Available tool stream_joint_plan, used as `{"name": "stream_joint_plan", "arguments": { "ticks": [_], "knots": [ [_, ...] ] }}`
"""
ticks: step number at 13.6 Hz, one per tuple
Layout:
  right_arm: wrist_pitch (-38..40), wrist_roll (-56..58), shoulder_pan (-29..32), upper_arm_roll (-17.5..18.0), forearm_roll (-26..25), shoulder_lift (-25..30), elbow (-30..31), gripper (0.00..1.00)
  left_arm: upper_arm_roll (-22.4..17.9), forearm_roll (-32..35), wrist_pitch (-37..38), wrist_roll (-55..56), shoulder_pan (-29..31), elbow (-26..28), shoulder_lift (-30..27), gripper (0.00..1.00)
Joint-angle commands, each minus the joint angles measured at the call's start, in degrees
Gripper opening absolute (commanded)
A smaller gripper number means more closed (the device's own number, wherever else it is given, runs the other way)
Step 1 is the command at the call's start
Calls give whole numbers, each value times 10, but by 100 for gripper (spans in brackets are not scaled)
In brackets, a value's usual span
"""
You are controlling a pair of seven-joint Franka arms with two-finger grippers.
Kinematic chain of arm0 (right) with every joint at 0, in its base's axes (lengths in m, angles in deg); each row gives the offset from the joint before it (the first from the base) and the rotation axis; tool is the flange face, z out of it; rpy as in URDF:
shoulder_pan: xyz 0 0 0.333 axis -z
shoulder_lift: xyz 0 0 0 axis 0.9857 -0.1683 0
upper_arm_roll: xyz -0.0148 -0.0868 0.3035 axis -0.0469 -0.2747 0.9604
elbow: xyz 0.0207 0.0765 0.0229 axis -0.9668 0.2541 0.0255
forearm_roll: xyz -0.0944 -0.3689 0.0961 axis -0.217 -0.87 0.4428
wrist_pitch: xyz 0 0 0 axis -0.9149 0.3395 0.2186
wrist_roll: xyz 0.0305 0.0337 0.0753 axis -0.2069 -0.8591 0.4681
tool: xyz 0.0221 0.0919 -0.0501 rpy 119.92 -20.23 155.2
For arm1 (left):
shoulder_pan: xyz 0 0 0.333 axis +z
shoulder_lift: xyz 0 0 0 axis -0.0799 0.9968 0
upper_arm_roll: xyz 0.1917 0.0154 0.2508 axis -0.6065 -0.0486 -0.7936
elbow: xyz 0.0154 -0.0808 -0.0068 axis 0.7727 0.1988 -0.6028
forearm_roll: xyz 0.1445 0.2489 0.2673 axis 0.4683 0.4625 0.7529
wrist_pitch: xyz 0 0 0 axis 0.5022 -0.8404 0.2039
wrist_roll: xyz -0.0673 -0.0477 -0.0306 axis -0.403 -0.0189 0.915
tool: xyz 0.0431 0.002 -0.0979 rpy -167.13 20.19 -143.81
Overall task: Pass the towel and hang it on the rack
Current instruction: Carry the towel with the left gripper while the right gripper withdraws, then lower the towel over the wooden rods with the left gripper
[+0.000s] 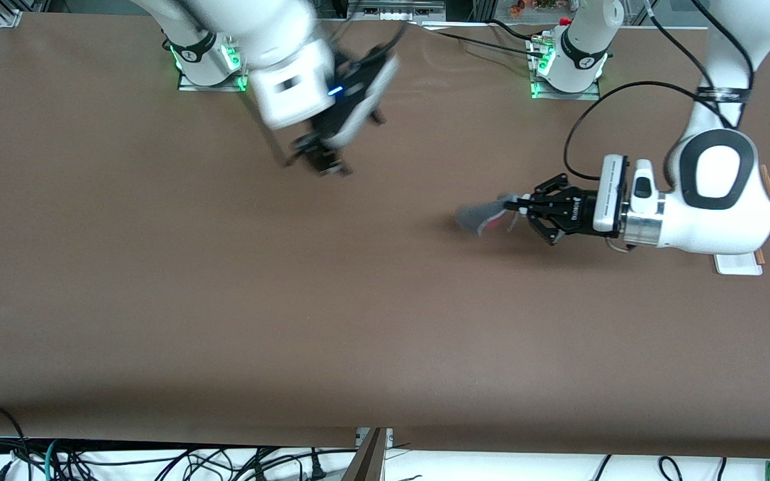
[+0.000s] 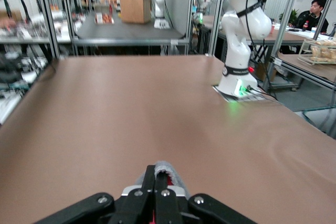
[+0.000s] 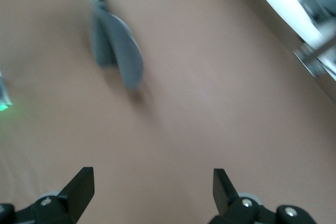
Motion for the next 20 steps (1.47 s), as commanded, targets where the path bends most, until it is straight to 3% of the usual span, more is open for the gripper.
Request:
{"name": "stream_joint_plan", "arguments": {
  "ticks": [1,6,8,11,13,16,20],
  "knots": [
    [24,0,70,-27,12,18,5,100,2,86,54,90,31,-61,6,0],
    [64,-2,97,-186,12,73,41,100,2,200,207,108,144,-137,22,0],
    [66,-4,97,-230,4,89,56,100,2,238,258,108,212,-155,27,0],
    [66,-1,105,-285,1,129,126,100,1,309,274,107,322,-207,44,0],
    [76,-4,133,-287,1,149,146,100,0,318,279,103,396,-263,79,0],
    [129,-7,146,-289,-22,165,152,100,-4,326,258,83,479,-283,99,0],
    [197,-41,152,-285,-23,176,159,100,-29,346,189,61,502,-328,153,0]
  ]
}}
